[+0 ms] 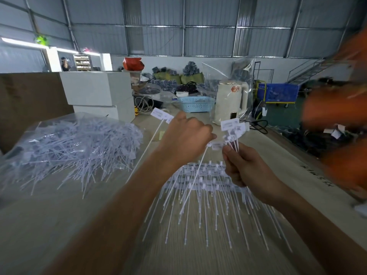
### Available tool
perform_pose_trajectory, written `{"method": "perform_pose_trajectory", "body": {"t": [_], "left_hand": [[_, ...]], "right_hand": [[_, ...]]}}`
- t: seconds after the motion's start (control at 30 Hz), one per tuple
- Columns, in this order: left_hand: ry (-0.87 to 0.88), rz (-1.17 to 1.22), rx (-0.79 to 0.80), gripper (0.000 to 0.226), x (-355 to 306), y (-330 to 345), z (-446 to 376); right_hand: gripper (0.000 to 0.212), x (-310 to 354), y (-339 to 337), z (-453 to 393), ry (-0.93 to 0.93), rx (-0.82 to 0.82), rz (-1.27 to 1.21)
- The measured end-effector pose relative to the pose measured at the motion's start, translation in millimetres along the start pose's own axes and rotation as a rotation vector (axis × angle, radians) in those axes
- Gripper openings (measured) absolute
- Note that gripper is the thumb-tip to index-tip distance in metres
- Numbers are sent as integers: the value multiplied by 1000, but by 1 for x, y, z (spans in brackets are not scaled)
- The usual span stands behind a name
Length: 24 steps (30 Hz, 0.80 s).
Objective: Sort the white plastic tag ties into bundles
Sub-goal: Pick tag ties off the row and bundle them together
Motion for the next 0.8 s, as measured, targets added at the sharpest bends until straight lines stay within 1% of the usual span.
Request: {"method": "perform_pose_trajectory", "body": {"t": [0.13, 0.37, 0.47, 0.6, 0.63, 0.67, 0.73, 0.77, 0.8], "left_hand": [[13, -23, -38, 33, -2, -1, 3], [-19, -58, -74, 29, -8, -5, 4], [-44, -76, -63, 28, -6, -3, 5], [-80, -62, -59, 21, -6, 3, 3], [-111, -76, -16, 17, 4, 8, 4], [-185, -92, 49, 19, 21, 13, 8], [-396, -78, 131, 37, 64, 22, 22], [-500, 49, 103, 42, 81, 23, 30], [-573, 227, 69, 41, 89, 25, 36]], "right_hand": [[36, -4, 3, -1, 98, 49, -113], [32, -7, 2, -1, 211, 60, -287], [32, -6, 3, -1, 227, 67, -313], [32, -1, 4, 1, 178, 81, -297], [33, 2, 5, 3, 155, 103, -290], [34, 7, 6, 5, 123, 134, -287], [37, 16, 6, 6, 45, 148, -317], [38, 20, 4, 4, 11, 119, -346], [38, 22, 1, 1, -7, 81, -367]]}}
Point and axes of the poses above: each hand's wrist, its own z-axis away from the middle knuckle, its own y-axis out of the palm, x = y × z, the point moved 4 cm from there along -z, towards the middle knuckle, and after that the axes turned 1 degree about x, right-handed, at the moved point
